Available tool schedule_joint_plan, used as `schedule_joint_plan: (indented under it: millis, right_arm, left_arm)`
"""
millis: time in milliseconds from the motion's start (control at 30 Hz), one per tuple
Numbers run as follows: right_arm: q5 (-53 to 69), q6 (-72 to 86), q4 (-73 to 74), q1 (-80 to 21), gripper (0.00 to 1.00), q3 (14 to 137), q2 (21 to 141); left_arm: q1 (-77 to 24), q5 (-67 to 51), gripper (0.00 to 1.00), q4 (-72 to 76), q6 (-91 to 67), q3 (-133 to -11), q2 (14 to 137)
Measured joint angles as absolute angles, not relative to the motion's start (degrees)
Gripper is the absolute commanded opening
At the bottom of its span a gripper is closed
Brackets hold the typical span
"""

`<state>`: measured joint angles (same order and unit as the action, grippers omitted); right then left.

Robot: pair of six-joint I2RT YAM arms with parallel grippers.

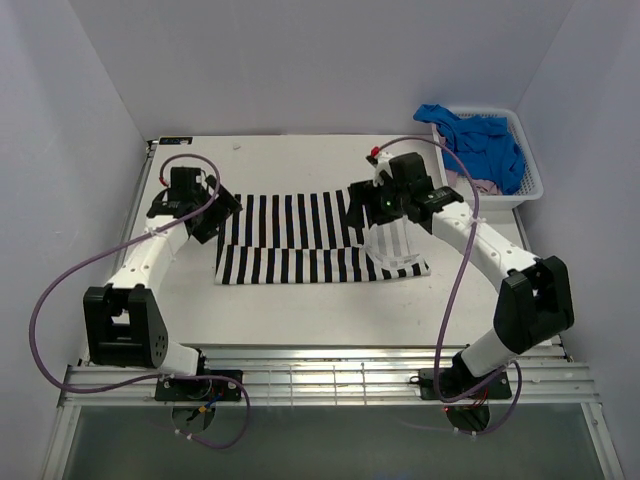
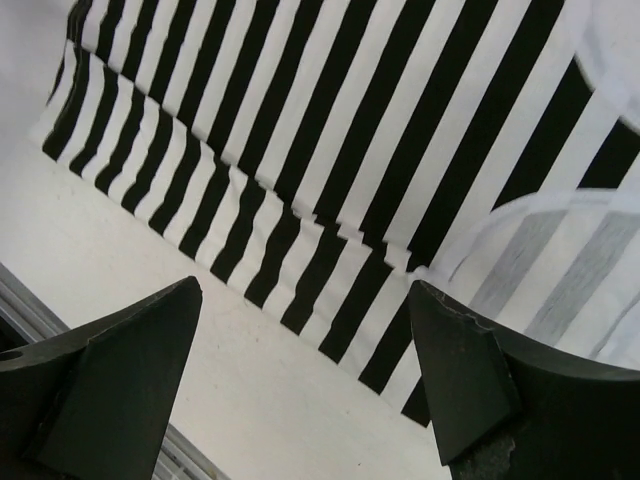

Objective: Fold and stack the tank tops
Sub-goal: Fold the tank top

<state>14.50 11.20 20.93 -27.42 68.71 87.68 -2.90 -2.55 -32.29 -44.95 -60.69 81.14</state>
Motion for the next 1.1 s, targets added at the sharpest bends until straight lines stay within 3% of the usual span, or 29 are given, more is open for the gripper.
schedule_joint_plan:
  millis: [400,867,1100]
  right_arm:
    - [15.6,9.6,23.5,-21.7,0.90,95.9,109.9]
    - [13.2,5.3,27.2,-20.3,0.90,102.7,116.5]
    - [13.0,5.3,27.3,-20.3,0.90,102.6,117.6]
  left_arm:
    - [0.9,0.0,0.98,-27.8,-36.5,-86.6,110.2]
    - [2.0,-2.4,0.98,-27.9,-30.1,-100.3,127.2]
    - [2.0,-4.0,0.78,-27.4,-29.6,-100.7,128.9]
